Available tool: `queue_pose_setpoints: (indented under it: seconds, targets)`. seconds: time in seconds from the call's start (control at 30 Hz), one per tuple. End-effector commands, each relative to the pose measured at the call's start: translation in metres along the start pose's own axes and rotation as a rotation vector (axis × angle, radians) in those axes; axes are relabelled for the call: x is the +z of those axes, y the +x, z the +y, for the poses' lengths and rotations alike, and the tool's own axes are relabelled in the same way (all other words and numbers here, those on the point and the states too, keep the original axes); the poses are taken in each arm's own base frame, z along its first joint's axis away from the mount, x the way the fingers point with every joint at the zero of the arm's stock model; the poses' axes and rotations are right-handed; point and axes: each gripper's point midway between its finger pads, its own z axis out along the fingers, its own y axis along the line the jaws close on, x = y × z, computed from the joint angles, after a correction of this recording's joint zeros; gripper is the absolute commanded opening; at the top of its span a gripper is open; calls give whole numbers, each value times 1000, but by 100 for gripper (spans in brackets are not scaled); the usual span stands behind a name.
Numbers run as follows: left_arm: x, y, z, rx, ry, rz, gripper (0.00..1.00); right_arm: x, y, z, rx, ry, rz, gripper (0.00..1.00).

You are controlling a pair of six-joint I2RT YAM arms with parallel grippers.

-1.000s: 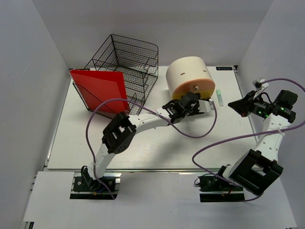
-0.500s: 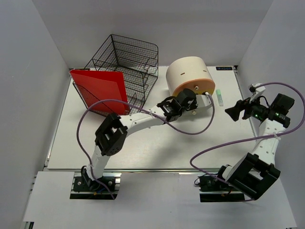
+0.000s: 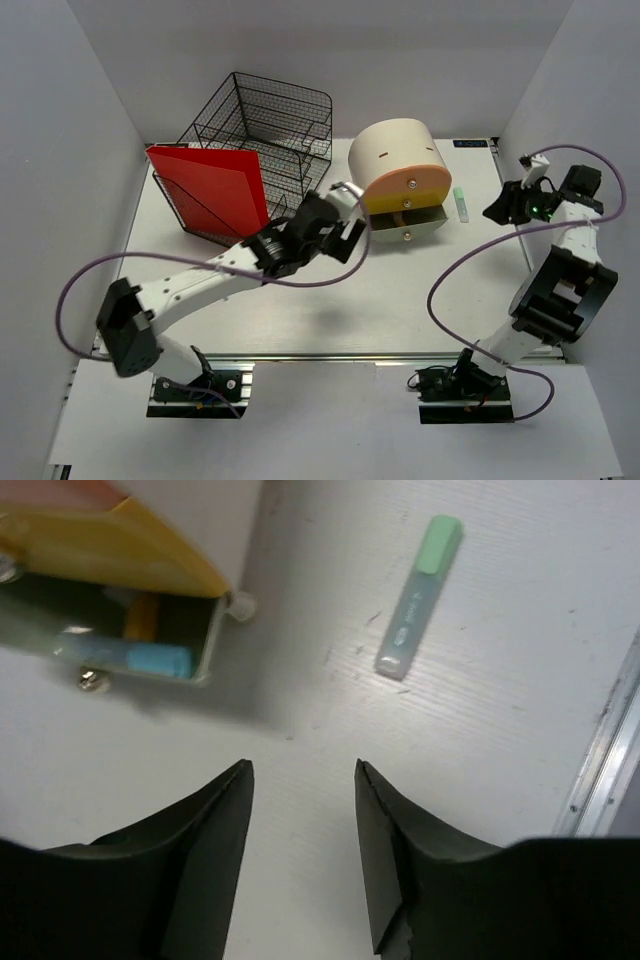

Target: Organize the desk

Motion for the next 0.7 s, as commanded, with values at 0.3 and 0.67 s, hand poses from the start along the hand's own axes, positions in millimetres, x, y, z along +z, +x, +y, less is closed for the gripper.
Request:
queue_pose_setpoints:
  seconds: [0.3, 0.67]
  targets:
    - [-65, 16, 32, -220, 11, -83, 98, 108, -22, -64, -68, 321, 278, 64]
    - [-68, 31, 36, -183, 3, -77, 98, 156, -1, -94, -47, 382, 351, 66]
